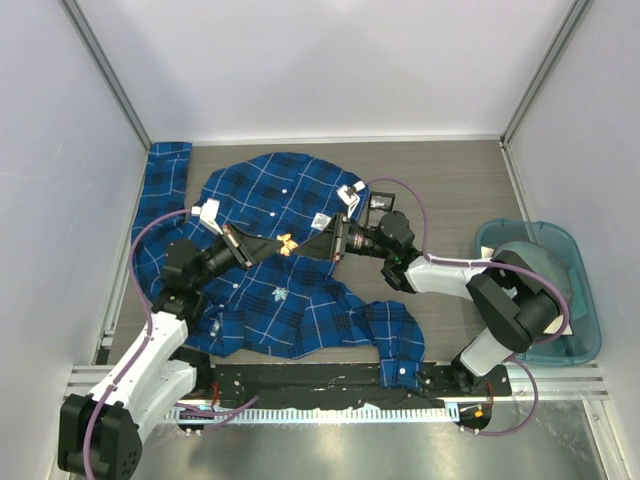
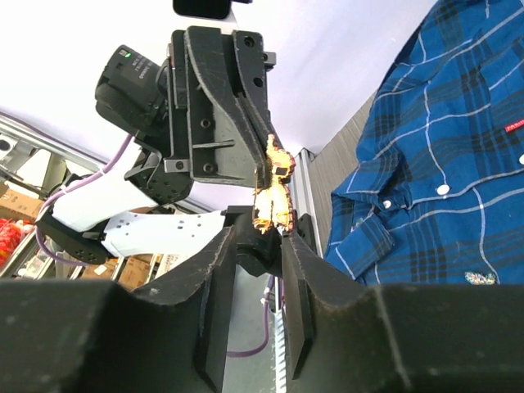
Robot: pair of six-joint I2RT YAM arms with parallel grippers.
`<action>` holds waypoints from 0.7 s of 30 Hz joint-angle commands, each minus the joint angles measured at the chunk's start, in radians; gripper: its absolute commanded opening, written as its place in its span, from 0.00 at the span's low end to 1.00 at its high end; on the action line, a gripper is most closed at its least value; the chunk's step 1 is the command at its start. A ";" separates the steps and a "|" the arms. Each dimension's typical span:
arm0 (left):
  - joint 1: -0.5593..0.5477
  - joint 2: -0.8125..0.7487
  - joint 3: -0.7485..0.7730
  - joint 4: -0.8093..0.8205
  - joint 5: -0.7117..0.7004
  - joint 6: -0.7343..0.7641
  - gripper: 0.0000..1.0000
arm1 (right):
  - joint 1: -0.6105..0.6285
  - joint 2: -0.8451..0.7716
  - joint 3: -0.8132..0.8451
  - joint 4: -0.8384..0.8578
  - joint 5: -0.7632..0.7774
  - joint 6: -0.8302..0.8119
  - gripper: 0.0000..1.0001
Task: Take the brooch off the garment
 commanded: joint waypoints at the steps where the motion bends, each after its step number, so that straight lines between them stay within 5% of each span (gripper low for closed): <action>1: 0.009 -0.021 -0.012 0.064 0.009 0.003 0.00 | 0.004 -0.022 -0.005 0.140 0.014 0.040 0.37; 6: 0.008 -0.012 -0.016 0.095 0.016 -0.019 0.00 | 0.003 -0.004 0.016 0.140 0.005 0.038 0.43; 21: 0.008 -0.009 -0.024 0.114 0.036 -0.037 0.00 | 0.007 0.052 0.076 0.146 0.009 0.041 0.39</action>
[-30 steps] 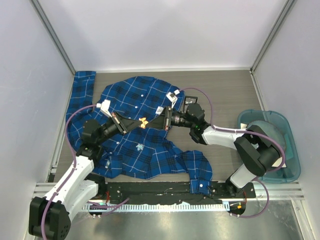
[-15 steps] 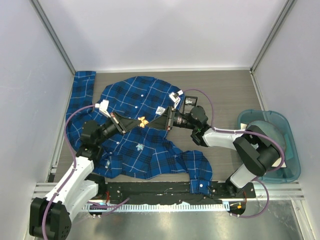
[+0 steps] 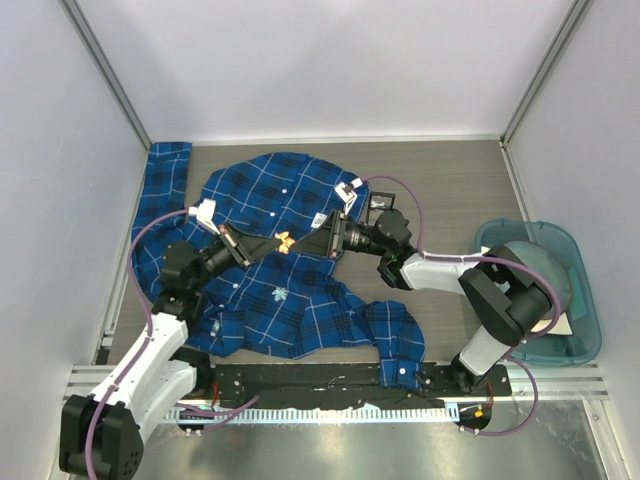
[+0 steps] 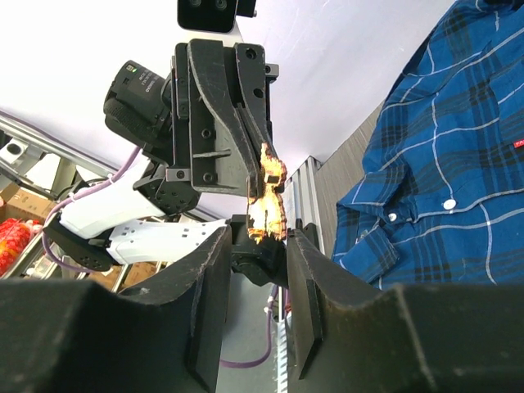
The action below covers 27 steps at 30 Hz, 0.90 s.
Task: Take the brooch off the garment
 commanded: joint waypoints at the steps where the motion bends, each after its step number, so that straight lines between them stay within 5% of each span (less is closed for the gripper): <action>1: 0.001 -0.004 -0.006 0.059 0.038 -0.007 0.00 | 0.007 0.009 0.057 0.073 0.009 0.005 0.39; 27: 0.000 -0.008 0.006 0.056 0.046 -0.007 0.00 | 0.037 0.023 0.085 -0.042 0.043 -0.061 0.19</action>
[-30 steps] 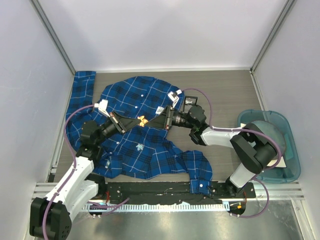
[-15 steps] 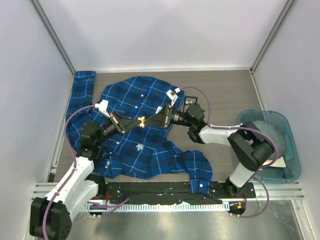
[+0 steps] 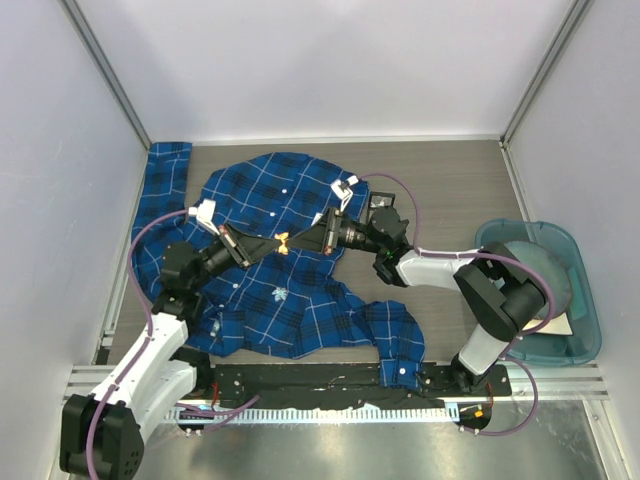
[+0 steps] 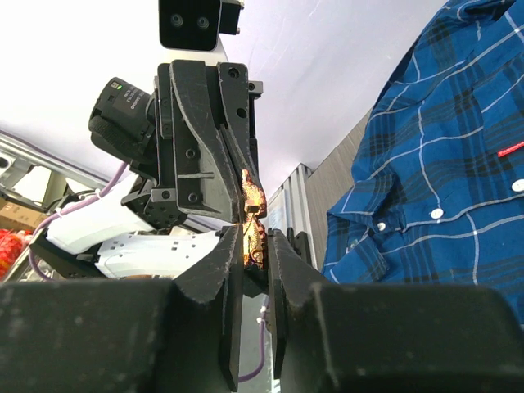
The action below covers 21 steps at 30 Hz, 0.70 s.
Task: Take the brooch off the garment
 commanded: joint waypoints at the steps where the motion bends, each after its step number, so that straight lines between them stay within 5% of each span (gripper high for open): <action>1: -0.004 -0.012 0.013 0.043 0.026 -0.001 0.00 | 0.032 -0.022 0.037 -0.035 0.034 -0.061 0.19; 21: -0.004 -0.091 0.079 -0.198 -0.064 0.060 0.00 | 0.073 -0.163 -0.051 -0.195 0.246 -0.213 0.19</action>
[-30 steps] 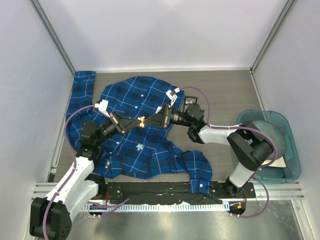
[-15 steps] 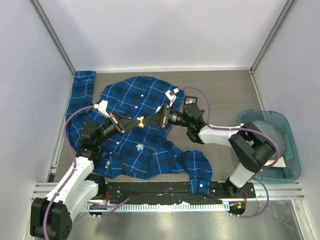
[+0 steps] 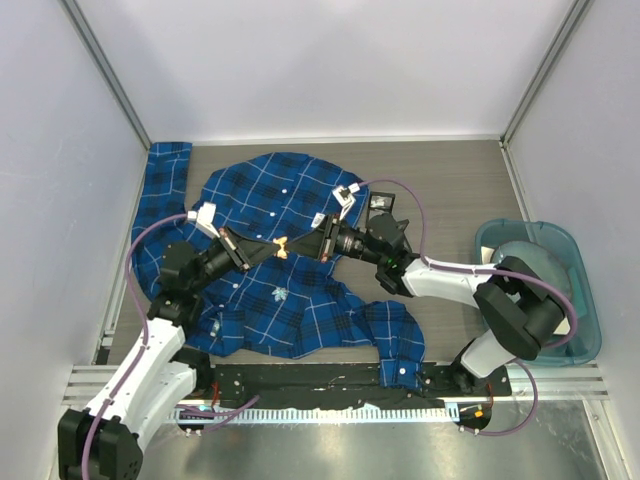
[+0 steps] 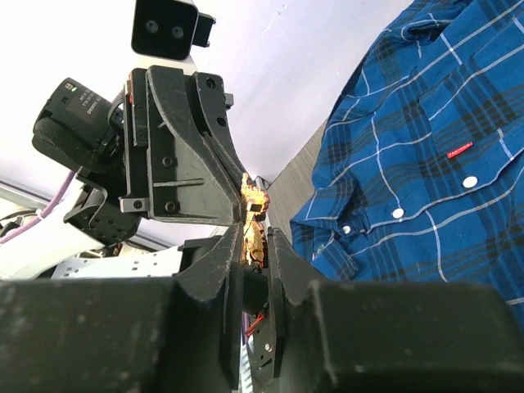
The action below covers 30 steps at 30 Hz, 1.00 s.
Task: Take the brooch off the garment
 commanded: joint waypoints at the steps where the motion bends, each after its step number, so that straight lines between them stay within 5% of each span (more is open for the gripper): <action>1: -0.001 -0.025 0.050 -0.016 -0.023 0.024 0.00 | 0.009 -0.043 -0.014 -0.002 0.045 -0.052 0.19; 19: -0.001 -0.041 0.074 -0.111 -0.069 0.073 0.00 | 0.026 -0.066 -0.032 -0.007 0.071 -0.069 0.27; 30: -0.001 -0.027 0.089 -0.165 -0.090 0.078 0.00 | 0.026 -0.076 -0.014 -0.059 0.008 -0.130 0.42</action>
